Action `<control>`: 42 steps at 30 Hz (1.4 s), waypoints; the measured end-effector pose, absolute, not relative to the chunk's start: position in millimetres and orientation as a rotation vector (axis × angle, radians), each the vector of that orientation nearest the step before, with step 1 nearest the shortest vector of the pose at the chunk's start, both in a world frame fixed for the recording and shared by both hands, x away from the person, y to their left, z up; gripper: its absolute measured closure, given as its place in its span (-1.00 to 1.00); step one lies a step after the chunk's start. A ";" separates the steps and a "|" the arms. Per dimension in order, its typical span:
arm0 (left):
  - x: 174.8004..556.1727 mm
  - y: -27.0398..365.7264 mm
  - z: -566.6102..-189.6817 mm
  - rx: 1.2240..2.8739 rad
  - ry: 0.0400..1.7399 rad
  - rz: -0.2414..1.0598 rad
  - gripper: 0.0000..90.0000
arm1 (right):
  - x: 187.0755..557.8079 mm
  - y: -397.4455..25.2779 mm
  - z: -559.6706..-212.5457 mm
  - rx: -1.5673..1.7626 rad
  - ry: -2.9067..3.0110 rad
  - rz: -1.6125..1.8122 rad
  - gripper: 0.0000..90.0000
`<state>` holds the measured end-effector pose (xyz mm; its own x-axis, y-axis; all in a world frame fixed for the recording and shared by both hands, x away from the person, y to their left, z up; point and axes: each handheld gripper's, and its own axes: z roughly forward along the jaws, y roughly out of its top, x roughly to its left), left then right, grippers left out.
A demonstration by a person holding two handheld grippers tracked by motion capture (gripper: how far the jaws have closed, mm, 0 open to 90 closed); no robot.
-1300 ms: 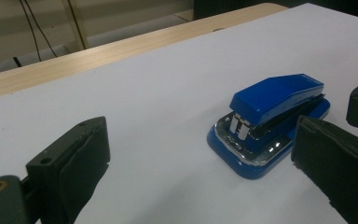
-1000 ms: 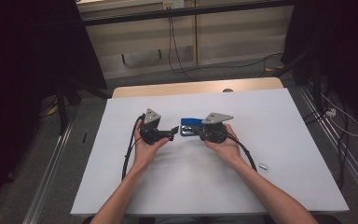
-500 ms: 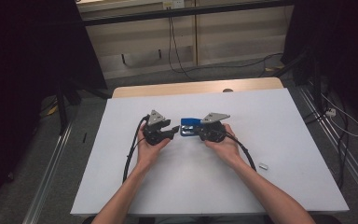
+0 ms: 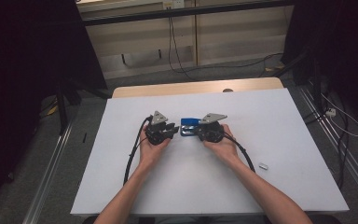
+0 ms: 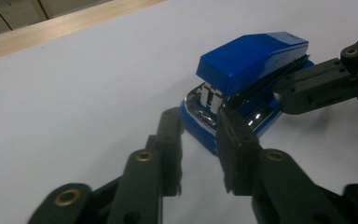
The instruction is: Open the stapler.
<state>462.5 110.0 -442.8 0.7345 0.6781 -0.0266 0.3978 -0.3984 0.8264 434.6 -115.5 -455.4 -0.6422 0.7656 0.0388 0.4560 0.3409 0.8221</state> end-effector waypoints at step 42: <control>473.3 93.8 -442.8 2.061 0.814 0.393 1.00 | 439.6 -113.9 -456.0 1.113 2.263 1.164 1.00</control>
<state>473.3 93.8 -442.8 0.7371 0.6754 -0.0212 0.4039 -0.4152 0.8151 439.6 -113.9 -456.0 -0.6239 0.7807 0.0346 0.4823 0.3498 0.8031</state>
